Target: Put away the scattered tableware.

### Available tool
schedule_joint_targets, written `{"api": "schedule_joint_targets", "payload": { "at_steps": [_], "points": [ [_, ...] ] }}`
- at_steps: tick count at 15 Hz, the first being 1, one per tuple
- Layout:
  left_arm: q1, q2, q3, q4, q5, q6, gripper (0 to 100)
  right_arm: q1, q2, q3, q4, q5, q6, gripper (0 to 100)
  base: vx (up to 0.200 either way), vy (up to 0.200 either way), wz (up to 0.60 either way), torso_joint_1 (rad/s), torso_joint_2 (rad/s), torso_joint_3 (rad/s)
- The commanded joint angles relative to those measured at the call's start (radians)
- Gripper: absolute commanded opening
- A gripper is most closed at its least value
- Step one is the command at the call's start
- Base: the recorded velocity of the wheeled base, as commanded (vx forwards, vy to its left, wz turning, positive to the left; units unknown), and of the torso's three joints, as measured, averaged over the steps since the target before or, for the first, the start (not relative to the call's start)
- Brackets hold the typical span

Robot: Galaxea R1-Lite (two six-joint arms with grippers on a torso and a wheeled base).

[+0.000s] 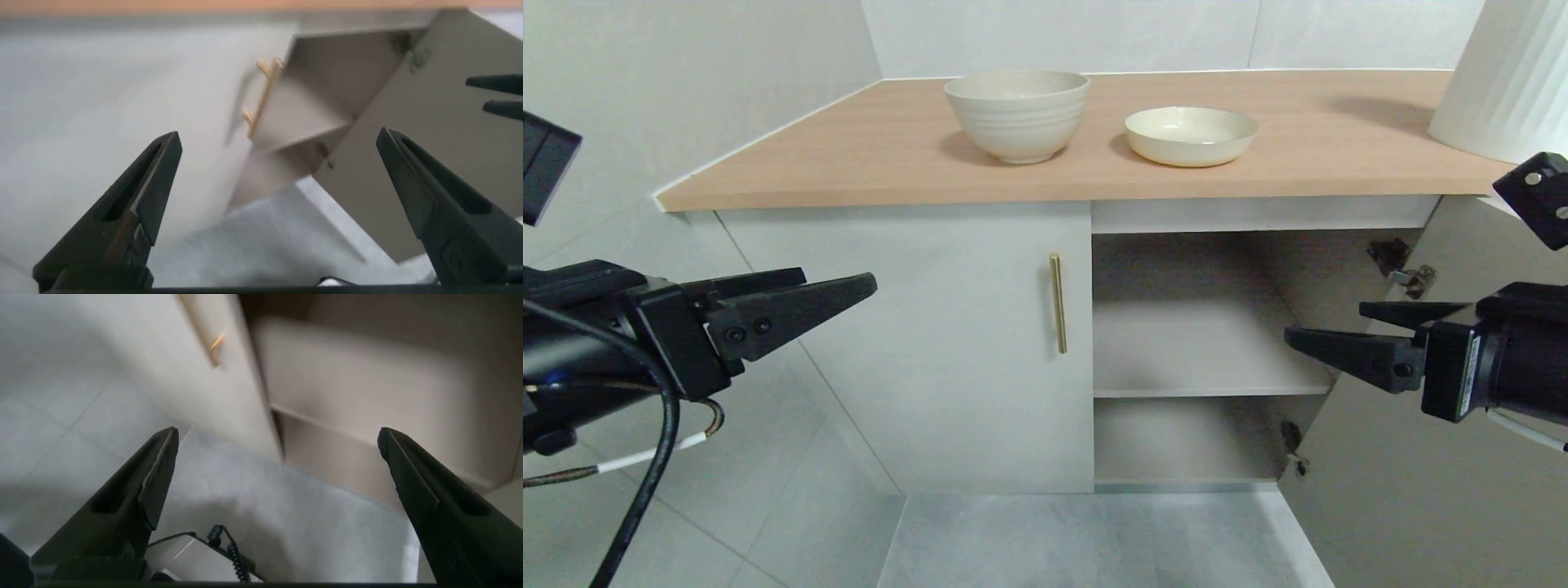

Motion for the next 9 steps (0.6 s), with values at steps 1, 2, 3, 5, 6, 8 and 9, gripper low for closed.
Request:
{"api": "schedule_joint_targets", "payload": {
  "at_steps": [1,2,3,5,6,8,9],
  "points": [
    [0.0,0.002,0.001,0.0,0.0,-0.001,100,0.0,-0.001,0.004,-0.002,0.002,0.003,100,0.0,0.0,0.0,0.0,0.0,0.0],
    [0.0,0.0,0.001,0.0,0.0,-0.001,100,0.0,-0.003,0.007,-0.005,0.005,0.003,100,0.0,0.0,0.0,0.0,0.0,0.0],
    [0.001,-0.001,0.001,0.0,0.0,-0.001,100,-0.001,-0.008,0.016,-0.006,0.005,0.001,100,0.0,0.0,0.0,0.0,0.0,0.0],
    [0.0,-0.003,0.001,0.0,0.0,-0.001,100,-0.003,-0.003,0.032,-0.042,0.005,0.0,100,0.0,0.0,0.0,0.0,0.0,0.0],
    [0.0,-0.003,0.0,0.0,0.0,-0.001,100,-0.003,-0.003,0.05,-0.071,0.005,-0.003,100,0.0,0.0,0.0,0.0,0.0,0.0],
    [0.001,-0.003,0.0,0.0,0.0,-0.001,100,-0.013,0.018,0.099,-0.187,0.002,-0.009,100,0.0,0.0,0.0,0.0,0.0,0.0],
    [0.0,-0.003,0.0,0.0,0.0,-0.002,100,-0.013,0.029,0.119,-0.238,0.002,-0.017,100,0.0,0.0,0.0,0.0,0.0,0.0]
  ]
}}
